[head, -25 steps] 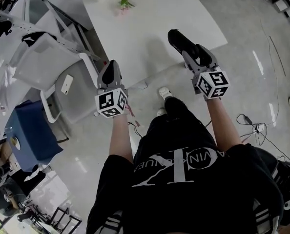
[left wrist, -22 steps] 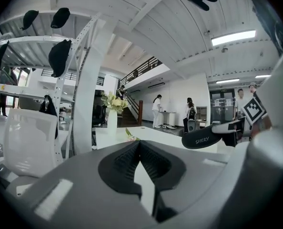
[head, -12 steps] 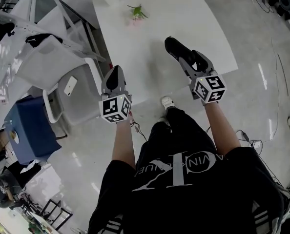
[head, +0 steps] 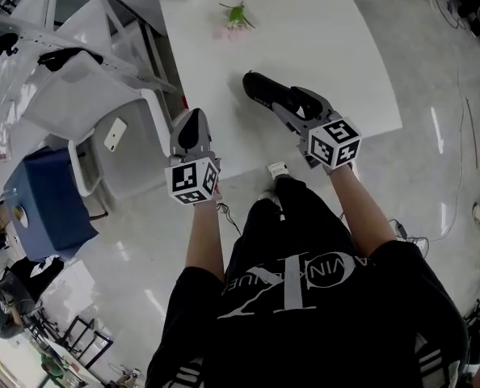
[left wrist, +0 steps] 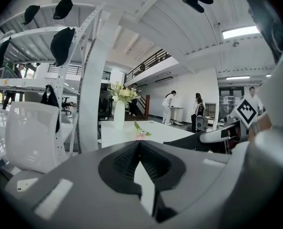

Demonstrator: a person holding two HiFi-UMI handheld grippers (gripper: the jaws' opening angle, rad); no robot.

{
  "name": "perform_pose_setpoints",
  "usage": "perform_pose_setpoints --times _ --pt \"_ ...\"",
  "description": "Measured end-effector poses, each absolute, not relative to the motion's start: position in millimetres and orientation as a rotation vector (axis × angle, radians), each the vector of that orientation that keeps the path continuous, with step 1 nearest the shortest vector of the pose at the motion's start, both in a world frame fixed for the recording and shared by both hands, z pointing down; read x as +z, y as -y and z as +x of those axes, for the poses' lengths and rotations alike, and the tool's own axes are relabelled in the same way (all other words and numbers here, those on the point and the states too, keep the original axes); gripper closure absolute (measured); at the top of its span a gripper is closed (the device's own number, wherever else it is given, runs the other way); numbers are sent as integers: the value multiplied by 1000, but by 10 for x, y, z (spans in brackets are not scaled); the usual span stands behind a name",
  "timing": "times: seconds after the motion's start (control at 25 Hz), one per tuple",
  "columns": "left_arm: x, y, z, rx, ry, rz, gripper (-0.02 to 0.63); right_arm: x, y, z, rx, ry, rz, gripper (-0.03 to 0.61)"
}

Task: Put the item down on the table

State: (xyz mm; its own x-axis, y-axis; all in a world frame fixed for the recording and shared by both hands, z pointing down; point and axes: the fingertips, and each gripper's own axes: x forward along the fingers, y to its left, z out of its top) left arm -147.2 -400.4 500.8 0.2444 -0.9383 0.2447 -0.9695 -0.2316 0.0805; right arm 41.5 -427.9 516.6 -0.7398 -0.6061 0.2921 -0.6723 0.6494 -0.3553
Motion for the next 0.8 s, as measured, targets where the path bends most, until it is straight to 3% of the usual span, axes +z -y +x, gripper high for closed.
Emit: perform_pose_setpoints --times 0.52,0.8 --pt "5027 4063 -1532 212 1805 2276 601 5465 4377 295 914 2598 935 328" --pt "5042 4101 -1511 208 1795 2283 601 5587 4349 286 866 2528 905 328"
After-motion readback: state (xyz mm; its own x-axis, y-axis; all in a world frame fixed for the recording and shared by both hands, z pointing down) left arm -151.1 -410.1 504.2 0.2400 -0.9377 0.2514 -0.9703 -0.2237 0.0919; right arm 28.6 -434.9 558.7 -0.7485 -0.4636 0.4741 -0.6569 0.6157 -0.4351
